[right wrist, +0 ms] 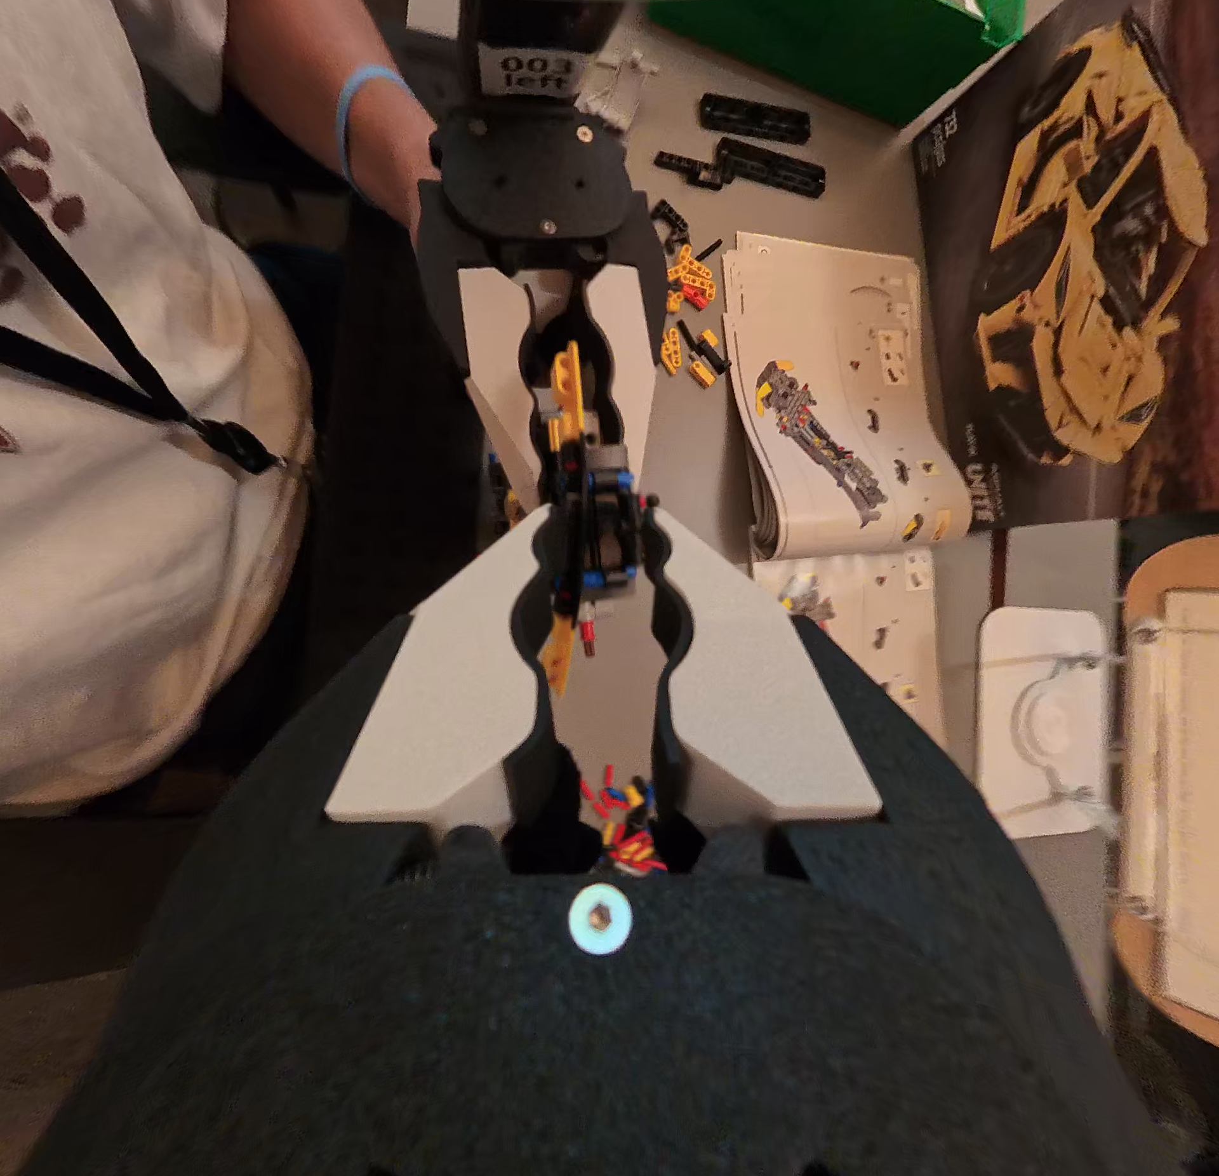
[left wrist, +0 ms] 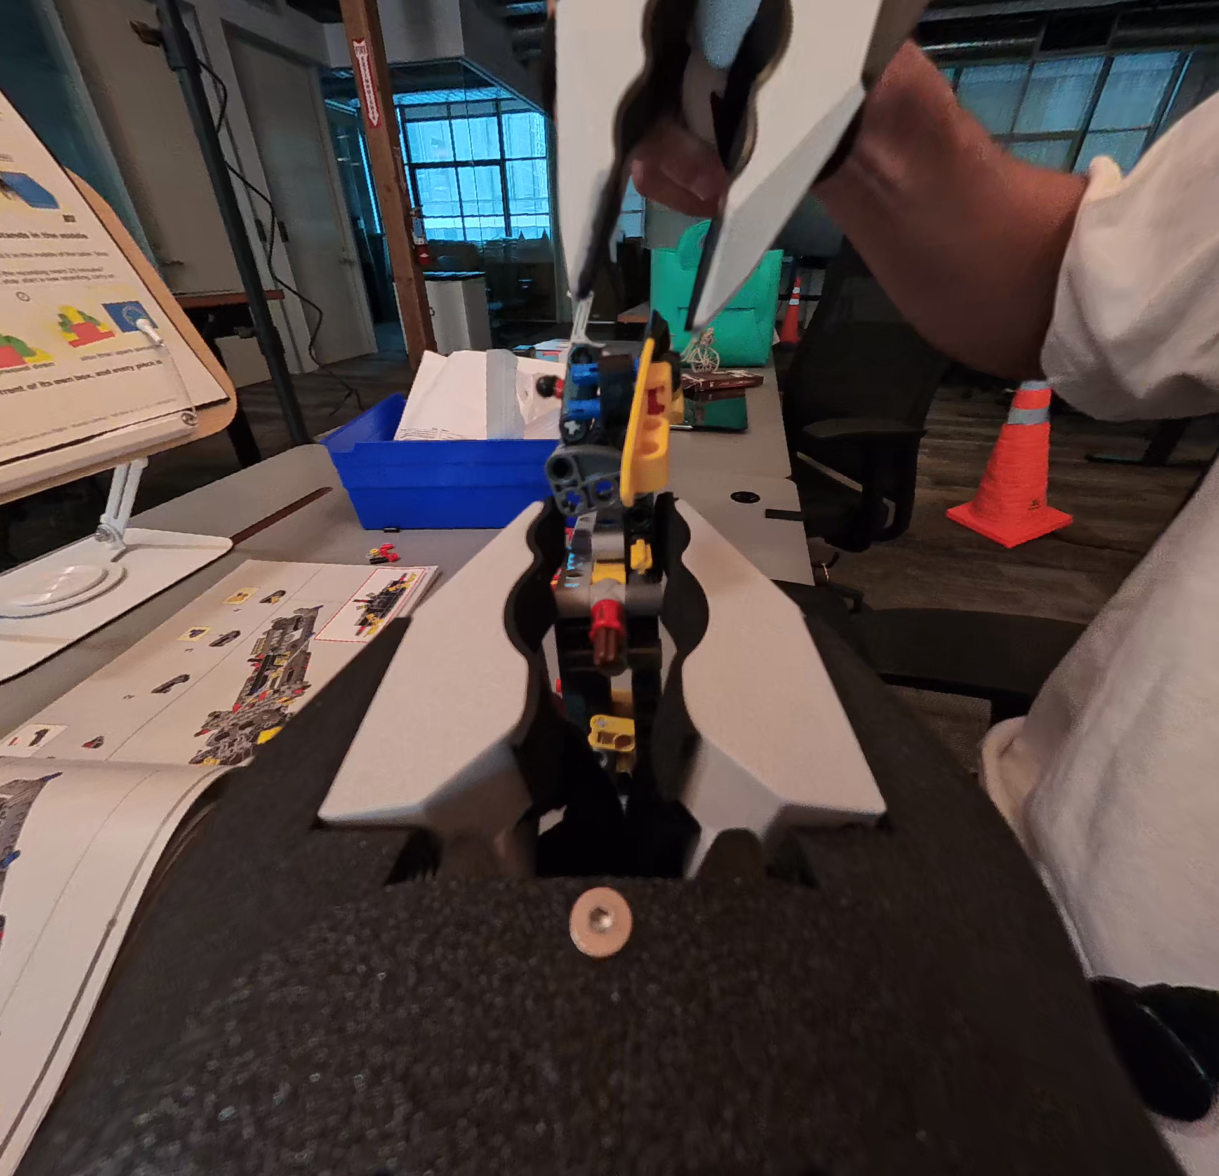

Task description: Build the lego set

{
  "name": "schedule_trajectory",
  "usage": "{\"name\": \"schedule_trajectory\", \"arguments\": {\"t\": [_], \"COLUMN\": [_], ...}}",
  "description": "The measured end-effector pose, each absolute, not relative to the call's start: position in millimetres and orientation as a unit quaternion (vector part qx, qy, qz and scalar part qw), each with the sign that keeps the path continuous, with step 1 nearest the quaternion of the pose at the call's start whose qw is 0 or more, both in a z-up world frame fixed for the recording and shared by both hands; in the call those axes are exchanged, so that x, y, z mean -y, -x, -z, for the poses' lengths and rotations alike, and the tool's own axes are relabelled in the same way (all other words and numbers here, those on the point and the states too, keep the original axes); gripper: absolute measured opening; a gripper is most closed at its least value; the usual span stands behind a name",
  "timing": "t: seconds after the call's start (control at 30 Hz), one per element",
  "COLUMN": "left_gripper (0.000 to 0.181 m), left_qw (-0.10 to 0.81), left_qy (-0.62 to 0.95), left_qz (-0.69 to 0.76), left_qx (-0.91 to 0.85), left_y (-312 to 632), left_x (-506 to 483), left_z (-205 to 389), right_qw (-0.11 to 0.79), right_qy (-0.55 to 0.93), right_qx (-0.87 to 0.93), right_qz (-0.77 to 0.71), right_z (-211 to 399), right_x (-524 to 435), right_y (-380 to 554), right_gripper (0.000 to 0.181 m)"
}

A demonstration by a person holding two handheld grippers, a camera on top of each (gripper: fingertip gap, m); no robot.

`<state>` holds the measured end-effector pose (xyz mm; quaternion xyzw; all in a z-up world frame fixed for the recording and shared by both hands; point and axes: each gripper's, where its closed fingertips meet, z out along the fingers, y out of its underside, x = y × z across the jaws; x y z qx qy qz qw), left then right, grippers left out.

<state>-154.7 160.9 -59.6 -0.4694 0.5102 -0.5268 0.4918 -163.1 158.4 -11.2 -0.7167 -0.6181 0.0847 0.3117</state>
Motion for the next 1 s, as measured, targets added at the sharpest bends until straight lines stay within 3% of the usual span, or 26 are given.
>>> {"name": "schedule_trajectory", "arguments": {"t": [0.13, 0.33, 0.47, 0.63, 1.0], "left_gripper": [0.026, 0.026, 0.026, 0.026, 0.026], "left_qw": [0.486, 0.489, 0.490, 0.491, 0.489], "left_qy": [0.468, 0.461, 0.457, 0.451, 0.434], "left_qz": [0.531, 0.528, 0.526, 0.525, 0.532], "left_qx": [-0.512, -0.519, -0.523, -0.529, -0.538], "left_y": [158, 157, 156, 156, 157], "left_x": [-162, -158, -156, -152, -144], "left_z": [61, 60, 60, 60, 59], "right_qw": [0.306, 0.320, 0.298, 0.290, 0.277], "right_qy": [0.754, 0.746, 0.747, 0.752, 0.724], "right_qx": [0.555, 0.561, 0.567, 0.563, 0.616], "right_qz": [-0.174, -0.164, -0.179, -0.184, -0.141], "right_z": [14, 20, 24, 32, 32], "right_x": [-155, -152, -143, -145, -140], "right_y": [150, 148, 150, 149, 149], "right_gripper": [0.026, 0.021, 0.033, 0.023, 0.022]}}
